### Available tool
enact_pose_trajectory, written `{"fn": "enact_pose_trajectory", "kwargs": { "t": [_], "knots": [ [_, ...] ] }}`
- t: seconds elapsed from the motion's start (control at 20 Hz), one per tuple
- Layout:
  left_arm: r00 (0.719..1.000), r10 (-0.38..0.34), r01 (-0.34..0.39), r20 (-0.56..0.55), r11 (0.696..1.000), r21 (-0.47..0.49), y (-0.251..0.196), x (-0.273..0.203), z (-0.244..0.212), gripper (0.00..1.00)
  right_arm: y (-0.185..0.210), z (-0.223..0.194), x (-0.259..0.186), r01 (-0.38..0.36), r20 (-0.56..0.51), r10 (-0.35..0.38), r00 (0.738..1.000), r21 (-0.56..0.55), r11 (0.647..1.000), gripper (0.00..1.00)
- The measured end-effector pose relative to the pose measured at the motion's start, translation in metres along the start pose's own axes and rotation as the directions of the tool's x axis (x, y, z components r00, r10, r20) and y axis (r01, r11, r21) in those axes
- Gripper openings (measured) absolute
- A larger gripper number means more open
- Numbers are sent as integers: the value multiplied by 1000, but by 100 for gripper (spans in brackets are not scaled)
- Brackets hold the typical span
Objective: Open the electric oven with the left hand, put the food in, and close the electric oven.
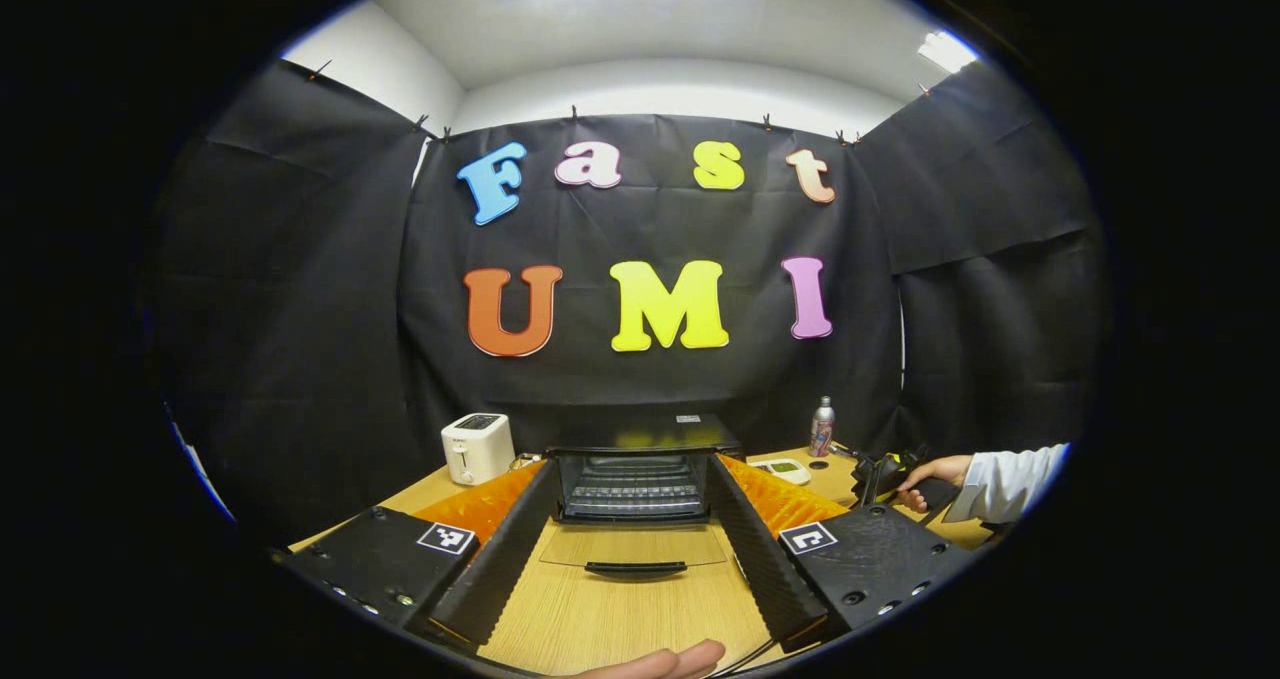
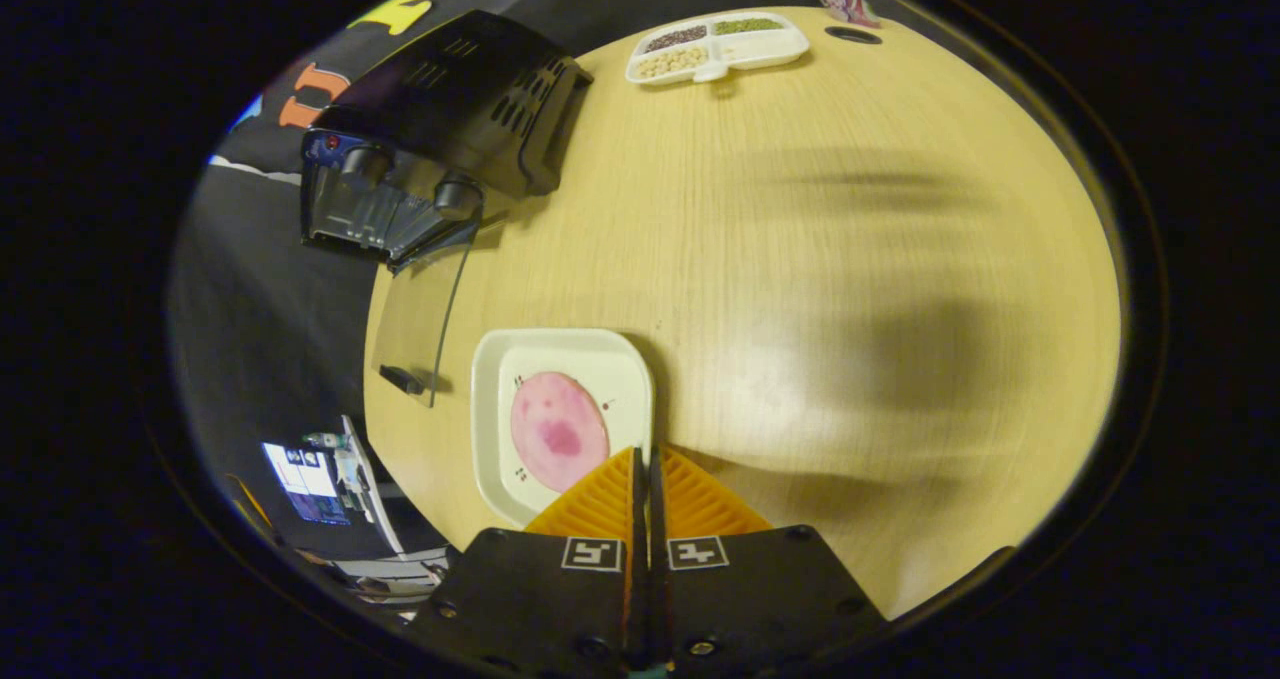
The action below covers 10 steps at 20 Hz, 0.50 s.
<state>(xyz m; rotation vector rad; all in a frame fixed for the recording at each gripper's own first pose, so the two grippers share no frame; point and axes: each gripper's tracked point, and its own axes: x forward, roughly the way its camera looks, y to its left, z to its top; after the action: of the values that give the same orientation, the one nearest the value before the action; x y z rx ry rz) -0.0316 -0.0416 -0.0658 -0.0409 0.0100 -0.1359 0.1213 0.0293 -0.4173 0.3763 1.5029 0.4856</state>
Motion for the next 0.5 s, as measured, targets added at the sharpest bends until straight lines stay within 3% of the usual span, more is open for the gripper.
{"fn": "enact_pose_trajectory", "kwargs": {
  "t": [0.25,0.5],
  "knots": [
    [999,-35,35,7,999,-15,-10,-13,5,95,-3,-17,-12,-109,28,107,994,92,990,2],
    [998,-59,60,9,998,-33,-8,-29,12,94,-13,-20,-32,-170,82,160,984,148,974,1]
  ]
}}
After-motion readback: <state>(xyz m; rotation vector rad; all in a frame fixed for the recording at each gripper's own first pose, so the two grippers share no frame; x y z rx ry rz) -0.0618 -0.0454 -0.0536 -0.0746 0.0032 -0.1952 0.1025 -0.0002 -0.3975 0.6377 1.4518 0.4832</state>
